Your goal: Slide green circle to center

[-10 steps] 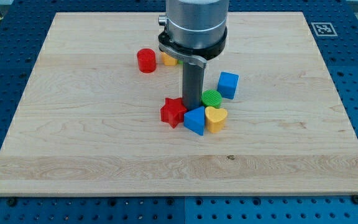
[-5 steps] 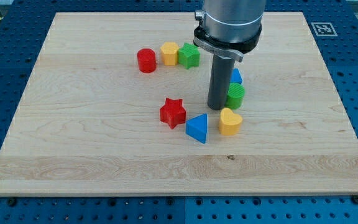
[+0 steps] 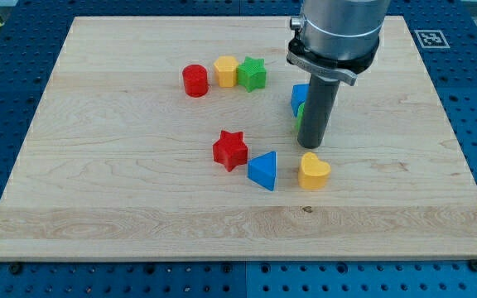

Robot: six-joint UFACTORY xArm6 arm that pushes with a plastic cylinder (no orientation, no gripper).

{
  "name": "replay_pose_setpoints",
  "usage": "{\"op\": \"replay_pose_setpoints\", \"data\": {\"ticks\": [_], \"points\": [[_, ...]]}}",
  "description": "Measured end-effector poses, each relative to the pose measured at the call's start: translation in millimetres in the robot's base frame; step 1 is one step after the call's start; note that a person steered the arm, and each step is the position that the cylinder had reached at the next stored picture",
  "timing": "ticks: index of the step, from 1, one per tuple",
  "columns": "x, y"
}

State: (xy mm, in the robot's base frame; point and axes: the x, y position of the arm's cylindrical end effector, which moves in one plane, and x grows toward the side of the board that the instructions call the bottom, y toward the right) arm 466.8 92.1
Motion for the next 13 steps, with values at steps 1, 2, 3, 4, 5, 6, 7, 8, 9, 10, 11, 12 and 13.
{"op": "replay_pose_setpoints", "data": {"ticks": [1,2,3,4,5,6,7,8,9,10,11,12,13], "points": [[-13,-2],[-21,-4],[-12,19],[-14,29],[-20,35],[-20,35],[-41,35],[-75,35],[-75,30],[-75,21],[-75,9],[-75,6],[-73,13]]}}
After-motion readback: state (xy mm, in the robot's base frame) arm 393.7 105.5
